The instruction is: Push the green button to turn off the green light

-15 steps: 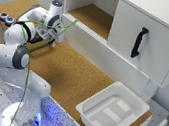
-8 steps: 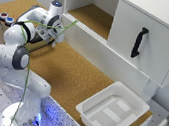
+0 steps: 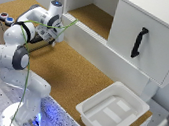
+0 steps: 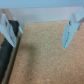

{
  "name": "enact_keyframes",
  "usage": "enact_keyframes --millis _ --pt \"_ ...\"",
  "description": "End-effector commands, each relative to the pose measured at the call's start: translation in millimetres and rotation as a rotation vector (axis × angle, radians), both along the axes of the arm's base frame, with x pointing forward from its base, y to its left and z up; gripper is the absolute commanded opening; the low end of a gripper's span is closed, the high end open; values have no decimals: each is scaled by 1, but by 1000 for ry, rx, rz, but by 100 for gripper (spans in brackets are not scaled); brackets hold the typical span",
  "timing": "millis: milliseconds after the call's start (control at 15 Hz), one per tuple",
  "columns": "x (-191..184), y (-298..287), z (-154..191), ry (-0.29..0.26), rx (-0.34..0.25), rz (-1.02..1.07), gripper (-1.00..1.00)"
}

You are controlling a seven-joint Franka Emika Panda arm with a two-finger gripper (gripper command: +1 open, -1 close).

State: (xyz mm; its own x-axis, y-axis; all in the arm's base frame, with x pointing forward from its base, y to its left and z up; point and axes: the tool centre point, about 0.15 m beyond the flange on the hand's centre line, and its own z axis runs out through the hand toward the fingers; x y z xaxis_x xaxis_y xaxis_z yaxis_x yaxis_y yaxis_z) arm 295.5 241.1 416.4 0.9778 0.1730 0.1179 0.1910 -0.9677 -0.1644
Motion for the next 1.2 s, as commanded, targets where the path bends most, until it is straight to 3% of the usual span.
enact_keyframes --millis 0,333,800,1133 --pt "-12 34 45 35 -71 220 100" --pt "-39 67 80 -11 -68 487 100" --pt "-96 123 105 51 -121 795 100" --pt "-106 177 125 60 -200 868 100"
